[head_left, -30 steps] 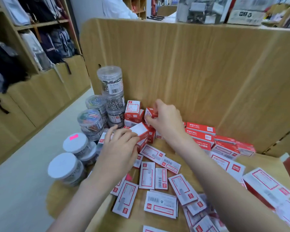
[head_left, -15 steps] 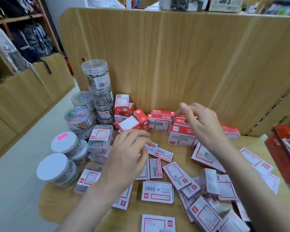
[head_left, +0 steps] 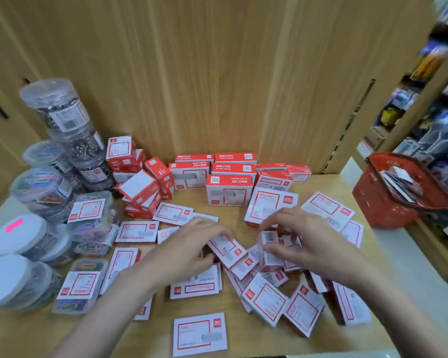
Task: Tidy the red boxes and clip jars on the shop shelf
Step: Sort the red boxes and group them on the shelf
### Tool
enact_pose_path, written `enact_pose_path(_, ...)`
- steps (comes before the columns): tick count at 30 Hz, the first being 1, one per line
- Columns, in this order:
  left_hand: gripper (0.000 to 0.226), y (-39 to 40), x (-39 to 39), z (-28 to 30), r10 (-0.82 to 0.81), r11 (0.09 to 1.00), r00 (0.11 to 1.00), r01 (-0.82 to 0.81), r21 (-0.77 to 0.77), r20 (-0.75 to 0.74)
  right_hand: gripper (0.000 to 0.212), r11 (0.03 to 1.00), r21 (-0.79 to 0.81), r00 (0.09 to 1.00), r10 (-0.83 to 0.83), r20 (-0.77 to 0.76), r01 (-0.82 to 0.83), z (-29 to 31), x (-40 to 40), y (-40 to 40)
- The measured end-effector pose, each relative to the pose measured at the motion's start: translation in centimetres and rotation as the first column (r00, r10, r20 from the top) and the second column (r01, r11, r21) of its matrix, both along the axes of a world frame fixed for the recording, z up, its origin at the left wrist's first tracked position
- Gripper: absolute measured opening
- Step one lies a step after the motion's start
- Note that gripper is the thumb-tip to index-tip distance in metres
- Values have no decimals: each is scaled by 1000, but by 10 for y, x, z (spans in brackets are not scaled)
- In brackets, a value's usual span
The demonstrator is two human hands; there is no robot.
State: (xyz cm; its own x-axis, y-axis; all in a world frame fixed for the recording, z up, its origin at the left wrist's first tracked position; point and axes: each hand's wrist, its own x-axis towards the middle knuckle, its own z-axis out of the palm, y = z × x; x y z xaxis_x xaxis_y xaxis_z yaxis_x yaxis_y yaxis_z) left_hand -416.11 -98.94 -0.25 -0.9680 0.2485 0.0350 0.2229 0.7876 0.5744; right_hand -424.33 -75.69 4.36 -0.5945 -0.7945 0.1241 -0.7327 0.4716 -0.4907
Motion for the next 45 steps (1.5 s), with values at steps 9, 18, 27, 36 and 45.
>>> enact_pose_path(9, 34, -2, 11, 16, 327, 941, 928, -301, 156, -181, 15, 986, -164, 999, 29, 36, -23, 7, -4, -36)
enact_pose_path(18, 34, -15, 69, 9, 685, 729, 708, -661, 178, -171, 23, 979, 109, 981, 181, -71, -172, -14, 0, -131)
enact_pose_path(27, 41, -32, 84, 11, 693, 718, 698, -690, 88, -182, 22, 972, 197, 979, 155, -134, -126, -7, 4, -139)
enact_pose_path(36, 44, -37, 90, 6, 679, 730, 711, -681, 63, -181, 32, 973, 220, 977, 110, -184, -68, -23, 10, -161)
enact_pose_path(45, 41, -36, 82, 8, 656, 754, 735, -647, 112, -170, 30, 975, -201, 983, -62, 173, 97, 0, 11, -132)
